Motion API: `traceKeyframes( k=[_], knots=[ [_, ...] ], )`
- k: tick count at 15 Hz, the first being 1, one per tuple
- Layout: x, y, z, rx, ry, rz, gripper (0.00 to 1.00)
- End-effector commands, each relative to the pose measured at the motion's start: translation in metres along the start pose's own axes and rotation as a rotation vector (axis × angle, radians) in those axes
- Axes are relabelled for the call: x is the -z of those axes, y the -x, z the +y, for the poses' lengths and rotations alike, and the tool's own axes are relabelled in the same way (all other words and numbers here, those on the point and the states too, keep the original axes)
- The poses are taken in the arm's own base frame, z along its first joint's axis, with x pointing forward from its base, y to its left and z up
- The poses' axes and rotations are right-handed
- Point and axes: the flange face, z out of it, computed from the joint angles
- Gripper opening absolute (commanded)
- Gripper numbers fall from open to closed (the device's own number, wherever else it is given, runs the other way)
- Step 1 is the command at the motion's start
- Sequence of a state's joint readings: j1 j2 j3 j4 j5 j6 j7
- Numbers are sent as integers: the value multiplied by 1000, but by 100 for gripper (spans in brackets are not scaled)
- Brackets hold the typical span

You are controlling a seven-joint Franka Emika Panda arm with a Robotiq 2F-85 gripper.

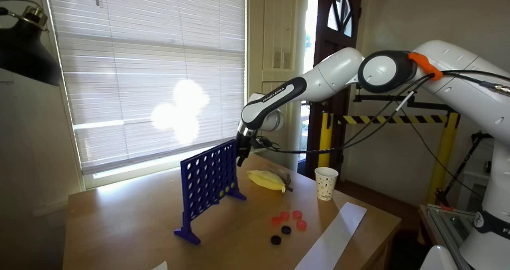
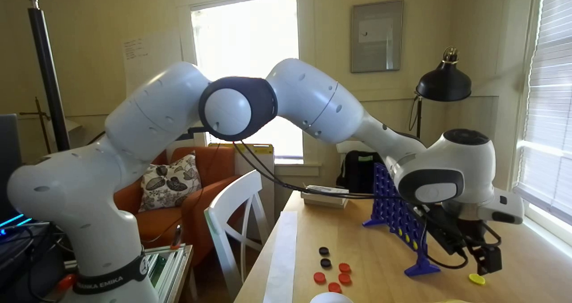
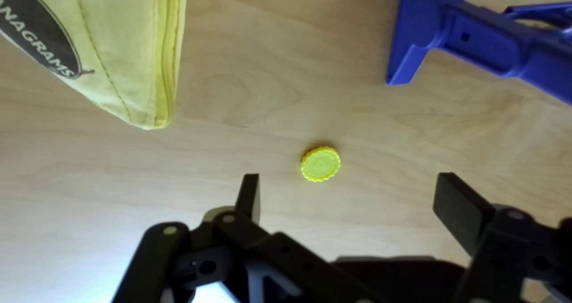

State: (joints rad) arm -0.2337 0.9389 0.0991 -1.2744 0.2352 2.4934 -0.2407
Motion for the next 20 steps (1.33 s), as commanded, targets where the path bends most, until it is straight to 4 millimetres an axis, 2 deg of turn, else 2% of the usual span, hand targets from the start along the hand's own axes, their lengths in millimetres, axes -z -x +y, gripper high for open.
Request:
traceKeyframes(
  k=[1, 10, 20],
  knots=[
    [-7, 0, 0, 25, -38, 32, 100],
    [-32, 2, 6, 115, -79, 116, 100],
    [-51, 1, 16, 201, -136, 171, 100]
  ],
)
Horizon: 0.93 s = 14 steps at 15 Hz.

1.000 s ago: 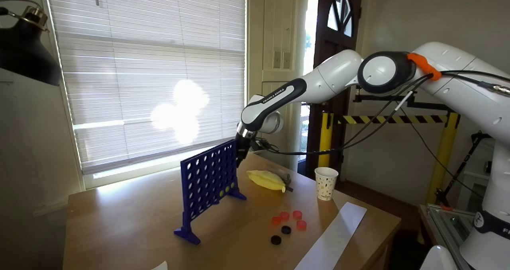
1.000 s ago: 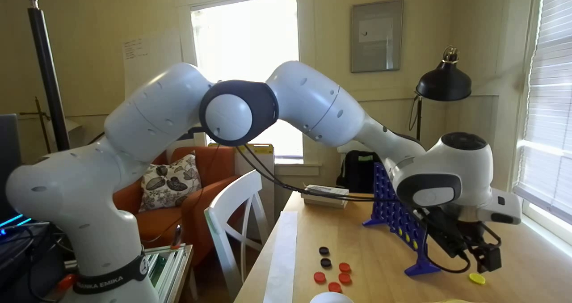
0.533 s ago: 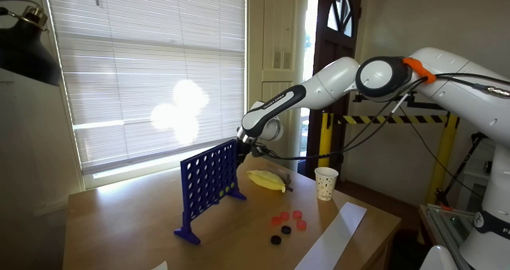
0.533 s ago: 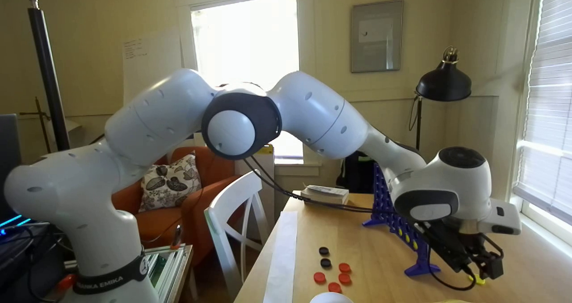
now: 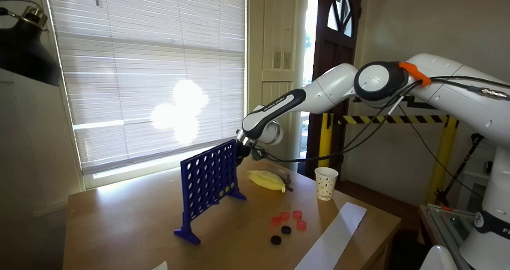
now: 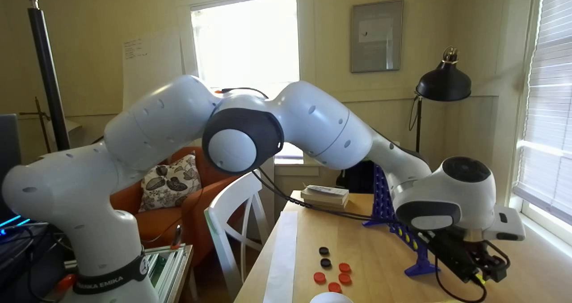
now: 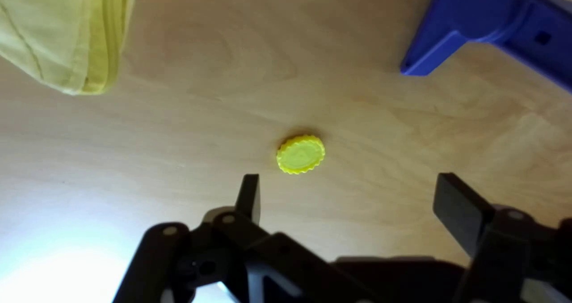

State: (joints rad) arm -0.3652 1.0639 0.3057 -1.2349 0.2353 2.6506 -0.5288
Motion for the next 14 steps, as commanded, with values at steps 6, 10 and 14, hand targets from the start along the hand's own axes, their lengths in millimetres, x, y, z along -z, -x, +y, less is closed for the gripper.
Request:
traceKeyframes(
  k=[6, 10, 14],
  knots=[
    [-23, -4, 12, 57, -25, 52, 100],
    [-32, -3, 10, 81, -16, 52, 100],
    [-40, -5, 9, 89, -8, 74, 100]
  ],
)
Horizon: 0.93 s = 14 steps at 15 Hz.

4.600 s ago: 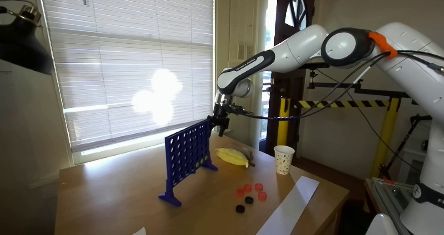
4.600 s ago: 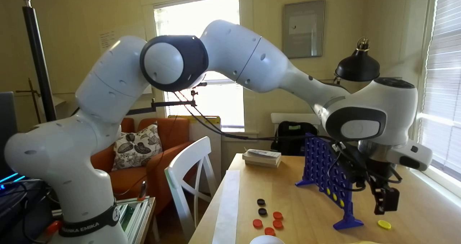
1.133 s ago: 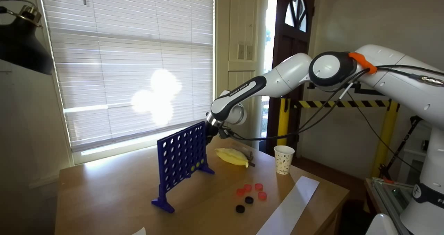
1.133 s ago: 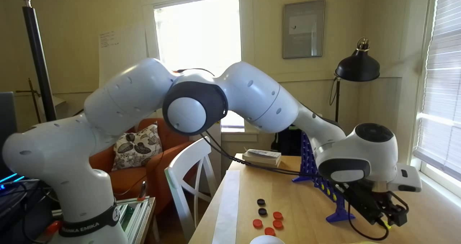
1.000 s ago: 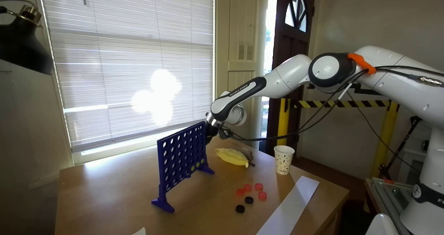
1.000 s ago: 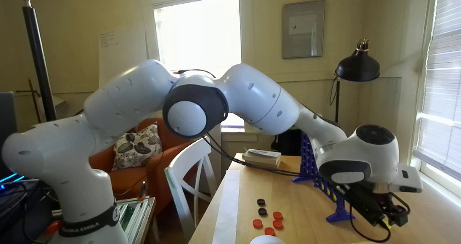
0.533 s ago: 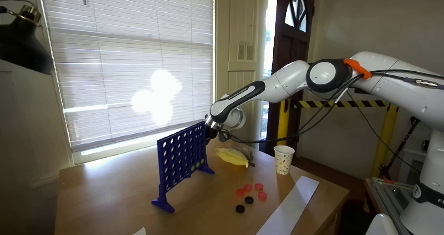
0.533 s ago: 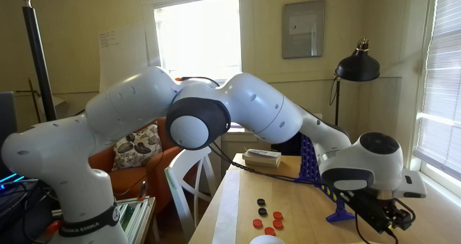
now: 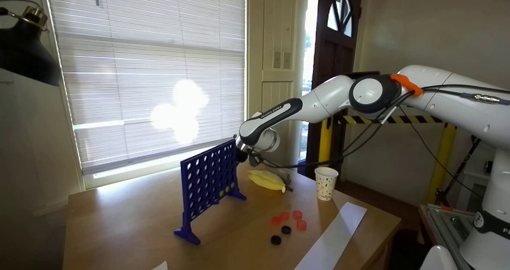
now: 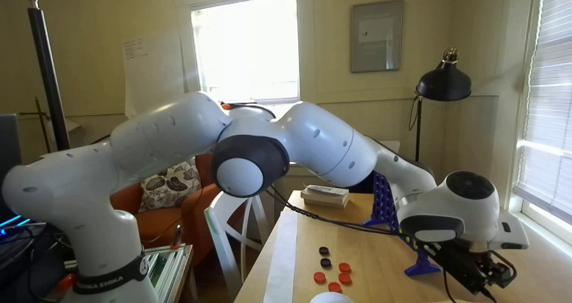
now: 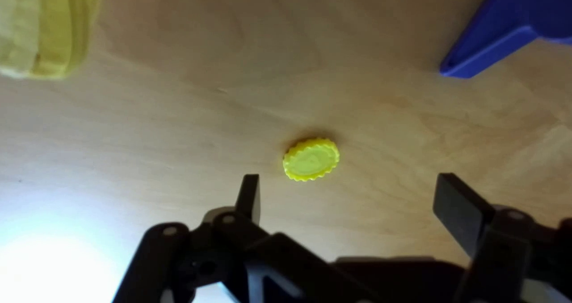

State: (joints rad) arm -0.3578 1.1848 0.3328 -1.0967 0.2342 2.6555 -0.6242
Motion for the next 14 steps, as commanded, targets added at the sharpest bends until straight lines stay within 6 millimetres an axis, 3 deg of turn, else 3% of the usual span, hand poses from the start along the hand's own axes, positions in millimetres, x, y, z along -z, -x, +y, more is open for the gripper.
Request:
traceKeyframes(
  k=[1, 5, 6, 8, 14],
  knots=[
    [-12, -4, 1, 23, 16, 42, 100],
    [-18, -4, 1, 37, 28, 57, 98],
    [-19, -4, 1, 39, 31, 54, 73],
    [-22, -3, 2, 40, 33, 53, 67],
    [-22, -4, 7, 43, 45, 56, 24]
  ],
)
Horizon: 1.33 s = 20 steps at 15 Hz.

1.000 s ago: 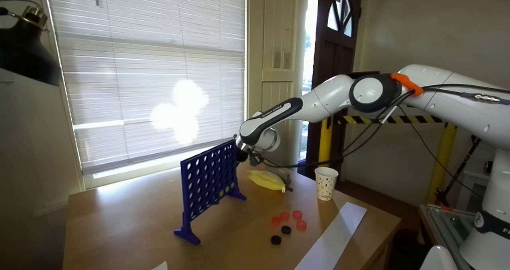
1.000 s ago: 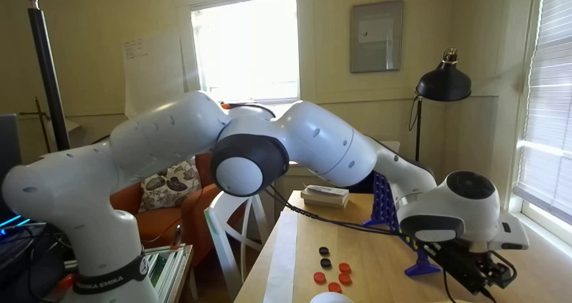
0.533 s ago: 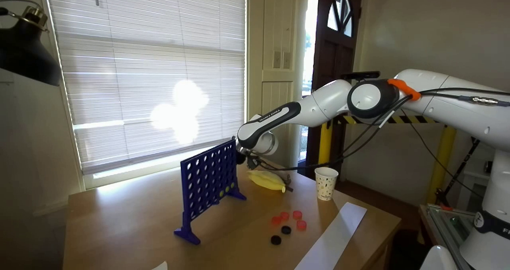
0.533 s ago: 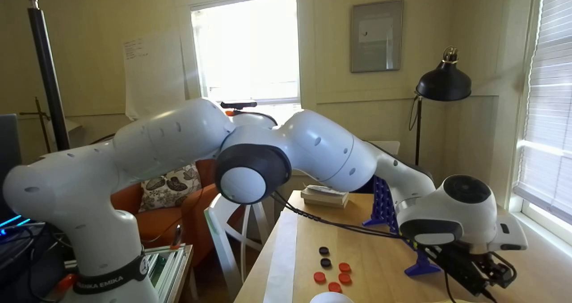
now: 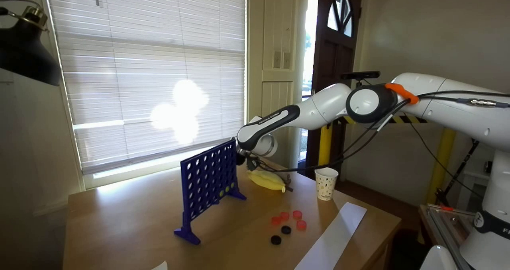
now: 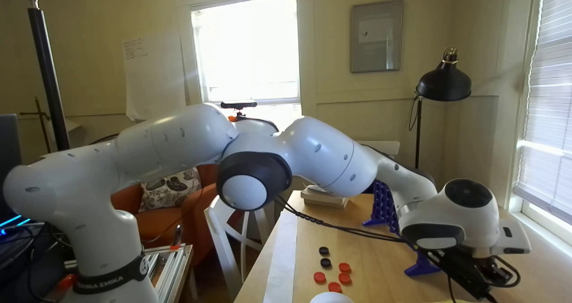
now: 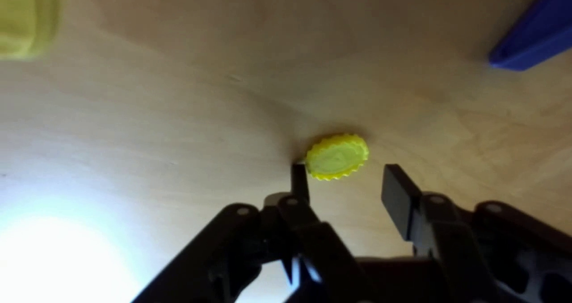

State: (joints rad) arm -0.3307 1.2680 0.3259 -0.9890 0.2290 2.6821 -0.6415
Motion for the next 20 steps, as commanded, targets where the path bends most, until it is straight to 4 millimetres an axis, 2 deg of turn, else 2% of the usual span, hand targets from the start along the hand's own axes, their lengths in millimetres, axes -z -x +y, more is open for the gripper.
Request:
traceKeyframes(
  k=[1, 2, 3, 4, 5, 10, 12, 16, 17, 18, 19, 20],
  knots=[
    [-5, -3, 4, 21, 21, 17, 25],
    [-5, -3, 5, 22, 22, 17, 29],
    [-5, -3, 5, 24, 24, 16, 47],
    [-5, -4, 5, 25, 26, 16, 54],
    [-5, -4, 5, 29, 27, 17, 55],
    [-4, -6, 2, 45, 32, 5, 91],
    [-5, -5, 0, 61, 38, -7, 100],
    [-10, -3, -2, 95, 57, -24, 100],
    [-11, -2, -3, 103, 63, -29, 97],
    [-11, -2, -3, 110, 64, -33, 82],
    [-12, -1, -4, 114, 66, -35, 72],
    [-12, -1, -4, 118, 67, -36, 70]
  ],
)
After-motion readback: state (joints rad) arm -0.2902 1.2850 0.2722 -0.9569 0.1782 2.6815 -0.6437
